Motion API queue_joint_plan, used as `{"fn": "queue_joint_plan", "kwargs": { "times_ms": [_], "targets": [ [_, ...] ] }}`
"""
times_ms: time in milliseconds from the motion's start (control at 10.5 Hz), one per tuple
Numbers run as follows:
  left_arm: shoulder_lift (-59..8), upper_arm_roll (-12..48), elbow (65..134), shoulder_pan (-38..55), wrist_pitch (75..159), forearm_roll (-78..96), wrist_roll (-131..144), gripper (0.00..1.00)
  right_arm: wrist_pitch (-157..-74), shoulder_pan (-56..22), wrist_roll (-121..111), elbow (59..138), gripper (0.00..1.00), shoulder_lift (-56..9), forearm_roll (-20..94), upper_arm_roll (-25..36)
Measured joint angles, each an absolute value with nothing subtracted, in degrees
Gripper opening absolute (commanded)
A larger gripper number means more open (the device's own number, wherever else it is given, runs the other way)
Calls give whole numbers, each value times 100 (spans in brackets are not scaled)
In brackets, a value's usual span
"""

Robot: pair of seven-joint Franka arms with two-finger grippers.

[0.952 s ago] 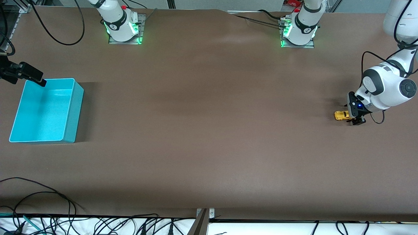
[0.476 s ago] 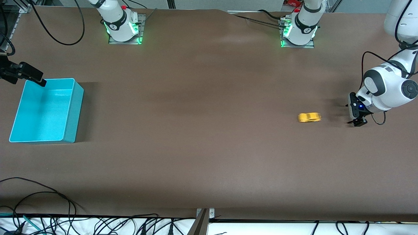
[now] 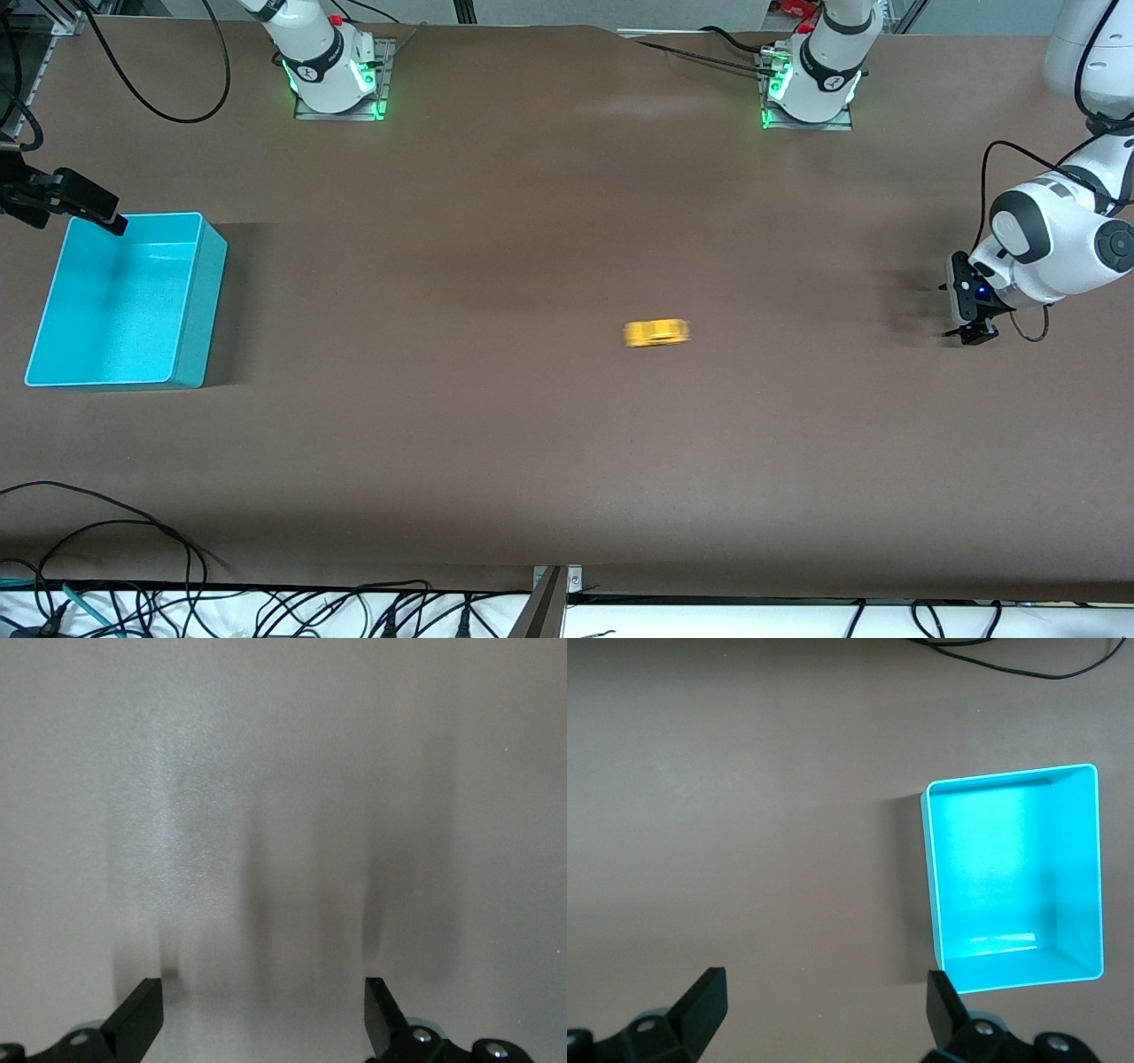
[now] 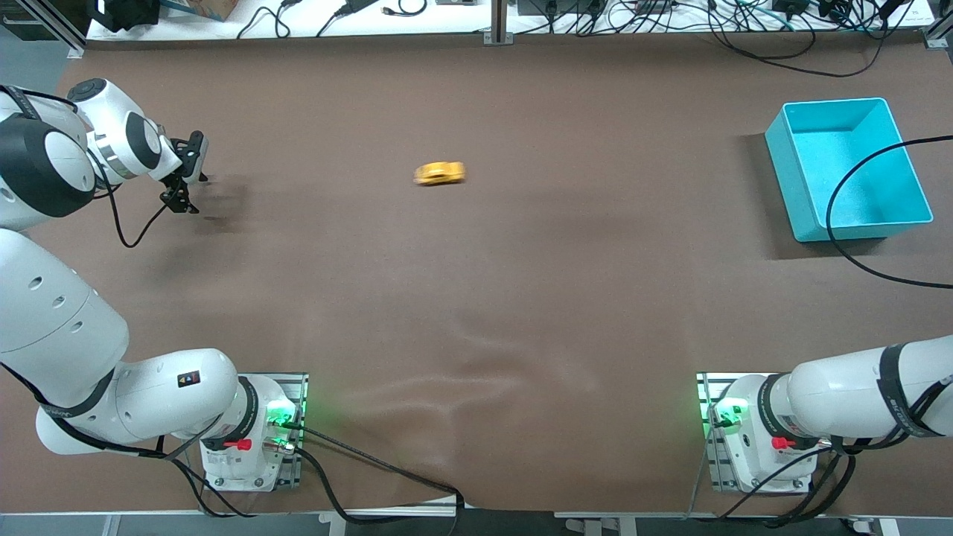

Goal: Wind up and store yellow beetle car

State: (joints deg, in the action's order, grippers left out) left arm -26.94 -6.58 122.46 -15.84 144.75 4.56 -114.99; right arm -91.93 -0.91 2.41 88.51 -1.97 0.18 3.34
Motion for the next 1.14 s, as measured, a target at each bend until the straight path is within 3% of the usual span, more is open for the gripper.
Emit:
{"fn": "queue_joint_plan", "kwargs": {
  "times_ms": [667, 1143],
  "targets": [
    [-2631, -647, 11535, -1550, 13461, 457, -11500, 100, -9193, -116, 241, 8851, 100, -229, 18, 319],
    [-1785, -643, 11160, -1297, 12665, 470, -11407, 100, -9198, -116, 241, 8850, 100, -235, 18, 320]
  ]
}}
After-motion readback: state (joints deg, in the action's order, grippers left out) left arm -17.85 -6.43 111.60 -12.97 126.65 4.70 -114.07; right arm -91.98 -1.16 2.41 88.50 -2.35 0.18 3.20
